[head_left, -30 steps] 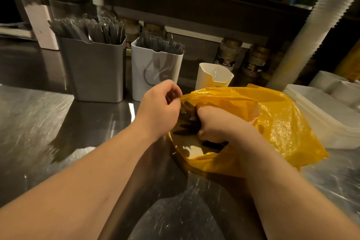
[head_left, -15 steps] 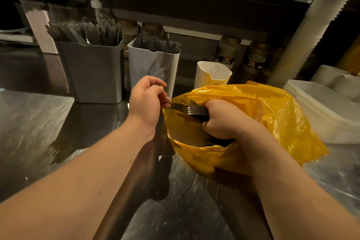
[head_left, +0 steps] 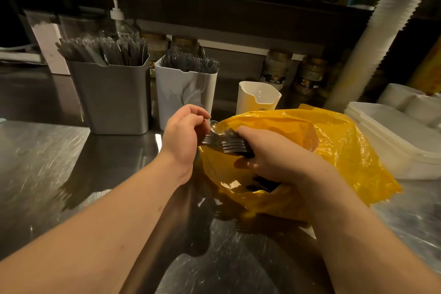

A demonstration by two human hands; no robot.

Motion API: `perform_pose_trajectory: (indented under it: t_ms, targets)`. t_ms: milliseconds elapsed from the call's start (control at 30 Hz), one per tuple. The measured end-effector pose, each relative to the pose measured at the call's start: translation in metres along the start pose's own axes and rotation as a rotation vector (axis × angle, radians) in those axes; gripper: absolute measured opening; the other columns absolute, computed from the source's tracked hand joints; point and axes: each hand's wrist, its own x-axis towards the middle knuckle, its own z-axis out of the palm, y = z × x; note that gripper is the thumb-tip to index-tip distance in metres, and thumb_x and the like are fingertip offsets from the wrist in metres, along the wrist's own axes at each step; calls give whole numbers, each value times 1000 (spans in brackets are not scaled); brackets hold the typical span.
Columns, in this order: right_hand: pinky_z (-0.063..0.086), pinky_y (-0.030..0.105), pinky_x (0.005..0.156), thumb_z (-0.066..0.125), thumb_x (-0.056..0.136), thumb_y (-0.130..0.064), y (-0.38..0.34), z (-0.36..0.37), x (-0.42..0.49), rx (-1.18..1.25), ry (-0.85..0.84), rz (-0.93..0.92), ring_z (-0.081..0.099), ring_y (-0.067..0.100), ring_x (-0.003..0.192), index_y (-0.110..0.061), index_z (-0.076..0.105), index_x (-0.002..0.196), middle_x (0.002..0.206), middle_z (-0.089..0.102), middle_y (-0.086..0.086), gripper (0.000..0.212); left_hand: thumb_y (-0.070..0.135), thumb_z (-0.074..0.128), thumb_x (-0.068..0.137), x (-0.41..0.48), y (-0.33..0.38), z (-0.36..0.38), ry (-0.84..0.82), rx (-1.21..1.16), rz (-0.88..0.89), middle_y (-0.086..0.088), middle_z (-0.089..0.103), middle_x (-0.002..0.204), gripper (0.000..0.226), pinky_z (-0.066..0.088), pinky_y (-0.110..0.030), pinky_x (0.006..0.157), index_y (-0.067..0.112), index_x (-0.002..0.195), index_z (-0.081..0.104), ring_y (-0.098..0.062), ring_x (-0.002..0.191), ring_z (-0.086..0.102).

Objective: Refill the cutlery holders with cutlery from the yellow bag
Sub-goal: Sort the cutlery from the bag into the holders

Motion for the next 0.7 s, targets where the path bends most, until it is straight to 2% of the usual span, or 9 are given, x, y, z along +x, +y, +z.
perform_pose_trajectory:
  t_ms: [133, 233, 300, 400, 500, 533, 600, 633, 700]
  targets:
    - [56, 30, 85, 72, 91, -24, -4, -5, 2, 5, 211, -64, 61, 14, 101, -29, 54, 124, 112, 65, -7, 38, 27, 43, 102, -4, 1, 2, -43, -141, -71, -7, 64, 84, 30, 50, -40, 78, 15, 84, 64, -24, 89, 59]
    - [57, 31, 80, 74, 90, -26, -4, -19, 5, 82, 330, -112, 61, 15, 96, -23, 57, 121, 107, 66, -6, 35, 50, 34, 105, -4, 5, 0, -98, -318, -134, -9, 64, 80, 49, 52, -42, 78, 14, 92, 66, -26, 82, 65]
    - [54, 27, 78, 76, 88, -24, -3, -32, 9, 207, 400, -130, 61, 13, 94, -22, 60, 119, 103, 64, -8, 34, 55, 32, 104, -3, 5, -1, -135, -337, -107, -10, 65, 78, 55, 52, -43, 78, 12, 94, 65, -30, 83, 68]
    - [48, 21, 64, 75, 89, -19, -3, -53, 17, 314, 486, -139, 60, 10, 80, -26, 56, 102, 87, 58, -12, 24, 58, 36, 96, -5, 3, 2, -204, -286, -58, -12, 69, 83, 56, 51, -49, 88, 10, 98, 65, -33, 91, 70]
    - [50, 19, 56, 74, 88, -14, -8, -76, 23, 366, 587, -151, 63, 15, 73, -27, 54, 88, 82, 58, -4, 24, 59, 42, 94, -5, 1, 3, -267, -249, -12, -13, 72, 93, 55, 51, -47, 94, 9, 105, 64, -34, 101, 70]
    - [53, 22, 59, 74, 87, -13, -9, -82, 25, 373, 628, -157, 64, 18, 73, -24, 55, 87, 80, 60, -2, 22, 56, 41, 92, -6, 1, 3, -288, -234, -7, -14, 72, 98, 54, 51, -45, 96, 9, 108, 63, -34, 105, 69]
    - [58, 37, 66, 73, 85, -11, -11, -88, 29, 419, 692, -170, 65, 26, 74, -13, 59, 88, 78, 62, 4, 14, 52, 42, 89, -5, -1, 3, -345, -197, 3, -16, 71, 111, 50, 52, -42, 99, 13, 113, 62, -30, 111, 67]
    - [59, 43, 65, 72, 84, -11, -12, -88, 31, 446, 712, -170, 66, 28, 73, -8, 60, 89, 77, 63, 7, 13, 49, 45, 88, -6, -1, 3, -384, -179, 5, -16, 69, 116, 45, 53, -39, 99, 15, 114, 62, -27, 113, 66]
    - [58, 46, 61, 71, 83, -10, -12, -88, 34, 506, 724, -157, 65, 31, 67, -1, 60, 91, 75, 62, 10, 17, 40, 53, 86, -8, -1, 3, -466, -149, -4, -13, 66, 122, 39, 54, -32, 96, 21, 118, 60, -20, 114, 65]
